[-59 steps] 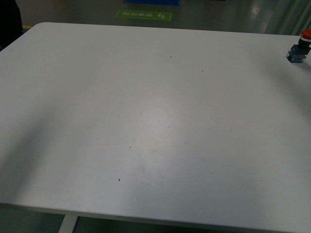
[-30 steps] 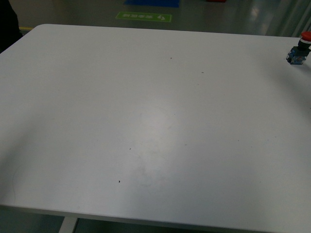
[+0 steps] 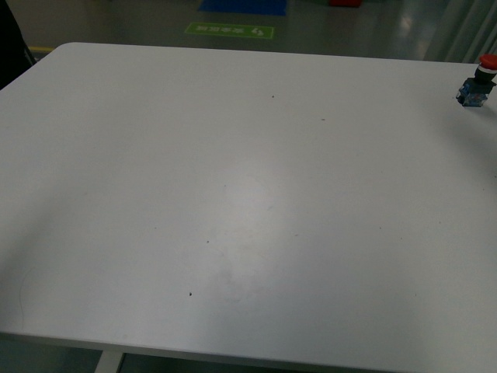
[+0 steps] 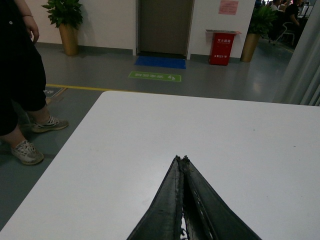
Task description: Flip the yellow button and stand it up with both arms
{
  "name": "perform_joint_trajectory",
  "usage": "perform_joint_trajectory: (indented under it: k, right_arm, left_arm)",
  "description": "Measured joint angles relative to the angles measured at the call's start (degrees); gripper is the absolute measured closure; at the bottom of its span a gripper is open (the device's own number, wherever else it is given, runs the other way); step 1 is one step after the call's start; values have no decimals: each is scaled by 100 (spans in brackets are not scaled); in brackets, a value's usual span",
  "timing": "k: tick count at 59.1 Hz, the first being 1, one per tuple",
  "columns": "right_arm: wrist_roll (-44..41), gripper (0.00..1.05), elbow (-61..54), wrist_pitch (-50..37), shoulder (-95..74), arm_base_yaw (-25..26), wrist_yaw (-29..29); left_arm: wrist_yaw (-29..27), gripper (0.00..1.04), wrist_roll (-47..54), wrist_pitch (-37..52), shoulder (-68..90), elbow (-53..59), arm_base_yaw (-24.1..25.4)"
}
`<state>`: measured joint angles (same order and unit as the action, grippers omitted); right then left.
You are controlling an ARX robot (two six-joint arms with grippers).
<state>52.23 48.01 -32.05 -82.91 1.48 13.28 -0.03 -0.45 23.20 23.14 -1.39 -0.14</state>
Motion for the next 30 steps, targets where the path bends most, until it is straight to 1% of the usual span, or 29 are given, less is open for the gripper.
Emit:
perform_joint_trajectory:
  k: [12,30]
  right_arm:
    - [0,73,-87,-2,28,31,37]
    - [0,73,-90,-13,33,37,42]
  left_arm:
    - [0,101,0,-527,-540,0,0]
    - [-2,101,0,-1069,-1084,0,0]
